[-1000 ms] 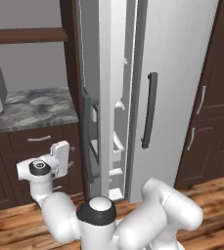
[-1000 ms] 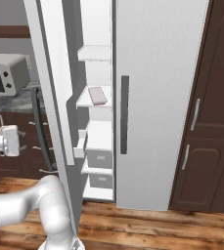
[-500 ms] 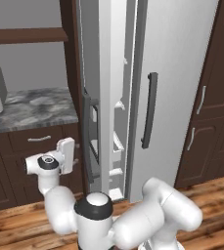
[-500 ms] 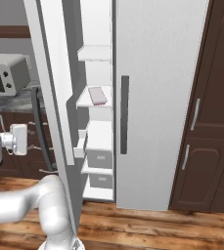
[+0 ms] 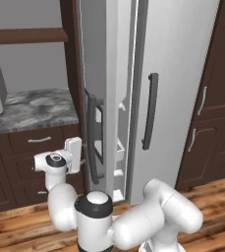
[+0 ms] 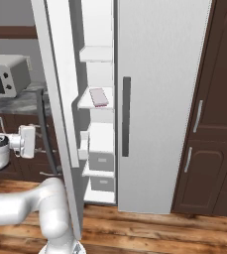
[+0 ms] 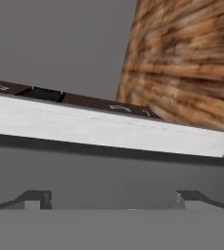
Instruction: The ice cube tray has been filled with water. Take the tray and place it in the freezer to make ice. Close the freezer door after placing the tray.
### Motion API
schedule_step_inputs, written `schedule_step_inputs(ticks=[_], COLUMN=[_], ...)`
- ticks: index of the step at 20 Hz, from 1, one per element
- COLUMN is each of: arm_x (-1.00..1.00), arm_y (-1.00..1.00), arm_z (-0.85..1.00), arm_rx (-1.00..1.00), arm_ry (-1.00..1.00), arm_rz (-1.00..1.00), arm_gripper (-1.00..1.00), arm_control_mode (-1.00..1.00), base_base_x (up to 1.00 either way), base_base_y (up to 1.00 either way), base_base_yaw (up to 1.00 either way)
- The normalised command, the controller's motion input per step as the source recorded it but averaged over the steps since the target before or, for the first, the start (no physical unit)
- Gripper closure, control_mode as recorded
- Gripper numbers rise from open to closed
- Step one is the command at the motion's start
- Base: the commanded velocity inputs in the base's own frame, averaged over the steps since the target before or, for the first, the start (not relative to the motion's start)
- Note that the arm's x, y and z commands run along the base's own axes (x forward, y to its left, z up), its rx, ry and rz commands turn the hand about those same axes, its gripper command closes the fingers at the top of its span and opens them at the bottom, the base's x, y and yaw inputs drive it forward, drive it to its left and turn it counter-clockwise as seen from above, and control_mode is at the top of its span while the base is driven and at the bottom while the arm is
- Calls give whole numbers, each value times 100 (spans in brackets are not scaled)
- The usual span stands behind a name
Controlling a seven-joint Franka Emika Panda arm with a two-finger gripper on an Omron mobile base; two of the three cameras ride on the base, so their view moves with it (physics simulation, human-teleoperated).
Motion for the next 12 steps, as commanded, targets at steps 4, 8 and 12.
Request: schedule_step_inputs(ticks=[4,8,12], arm_x=[12,18,27], arm_y=[-61,-75,-84], arm_z=[-8,-3,0], arm_rx=[0,0,0], arm_ry=[4,5,8], arm_rz=[0,0,0], arm_gripper=[-100,-100,-100], arm_control_mode=[-100,-100,-100], base_base_x=[0,0,0], base_base_y=[0,0,0], base_base_yaw=[0,0,0])
